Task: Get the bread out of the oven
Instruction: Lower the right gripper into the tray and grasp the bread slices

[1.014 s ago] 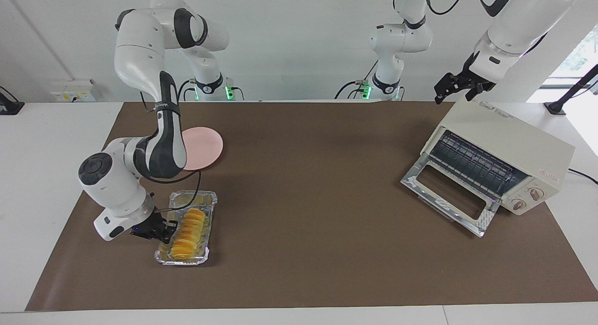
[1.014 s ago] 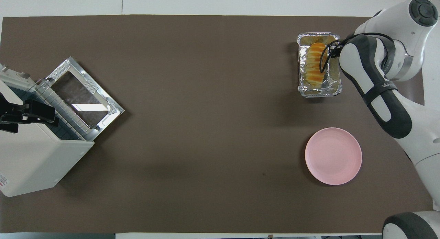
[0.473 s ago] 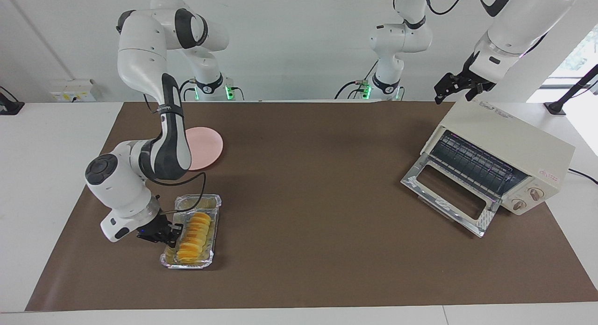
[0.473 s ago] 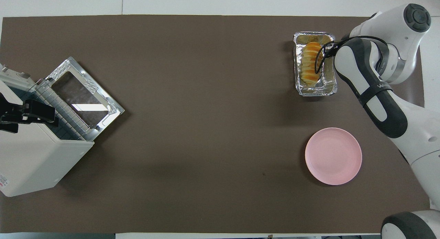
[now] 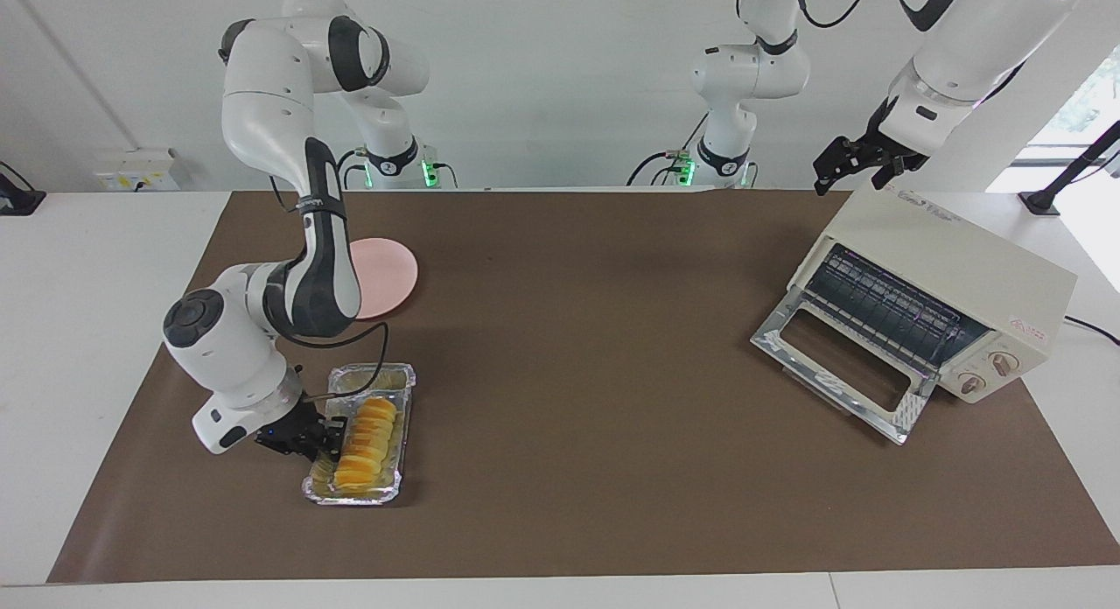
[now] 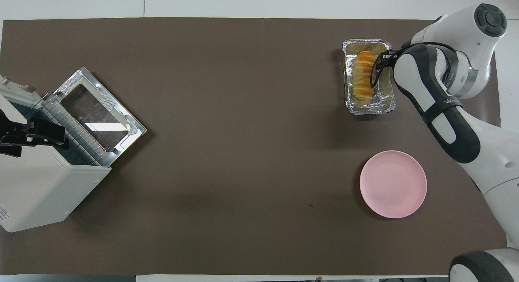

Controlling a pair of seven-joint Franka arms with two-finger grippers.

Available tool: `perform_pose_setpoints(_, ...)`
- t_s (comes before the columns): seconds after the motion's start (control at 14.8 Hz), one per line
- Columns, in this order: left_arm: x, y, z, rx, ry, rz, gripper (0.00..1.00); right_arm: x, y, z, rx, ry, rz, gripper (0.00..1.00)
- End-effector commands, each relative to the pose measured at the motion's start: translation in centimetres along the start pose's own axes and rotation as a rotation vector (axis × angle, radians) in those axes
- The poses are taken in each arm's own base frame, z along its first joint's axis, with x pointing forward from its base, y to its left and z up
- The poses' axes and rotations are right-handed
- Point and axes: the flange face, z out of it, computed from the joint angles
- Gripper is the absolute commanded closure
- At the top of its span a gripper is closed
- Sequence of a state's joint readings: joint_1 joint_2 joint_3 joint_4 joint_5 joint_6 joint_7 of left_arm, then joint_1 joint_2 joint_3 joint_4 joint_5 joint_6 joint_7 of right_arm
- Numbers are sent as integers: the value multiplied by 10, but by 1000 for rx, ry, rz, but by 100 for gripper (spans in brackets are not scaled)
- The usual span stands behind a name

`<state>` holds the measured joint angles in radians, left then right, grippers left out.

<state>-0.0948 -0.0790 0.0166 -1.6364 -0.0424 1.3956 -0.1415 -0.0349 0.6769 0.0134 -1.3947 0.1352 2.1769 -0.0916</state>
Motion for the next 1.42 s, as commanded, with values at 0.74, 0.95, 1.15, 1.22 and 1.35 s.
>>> perform_pose_setpoints(0.74, -7, -3, -2, 12, 12, -3, 0, -8, -77, -12, -77, -10, -36, 0)
perform_pose_setpoints(0.95, -7, -3, -2, 12, 12, -3, 0, -13, -77, 0, -79, -4, -38, 0)
perform_pose_setpoints(1.15, -7, -3, -2, 12, 12, -3, 0, -21, -75, 18, -80, 2, -38, 0)
perform_pose_setpoints(1.22, -7, -3, -2, 12, 12, -3, 0, -22, -74, 21, -79, 14, -38, 0)
perform_pose_setpoints(1.35, -7, -3, -2, 12, 12, -3, 0, -21, -75, 21, -77, 21, -37, 0)
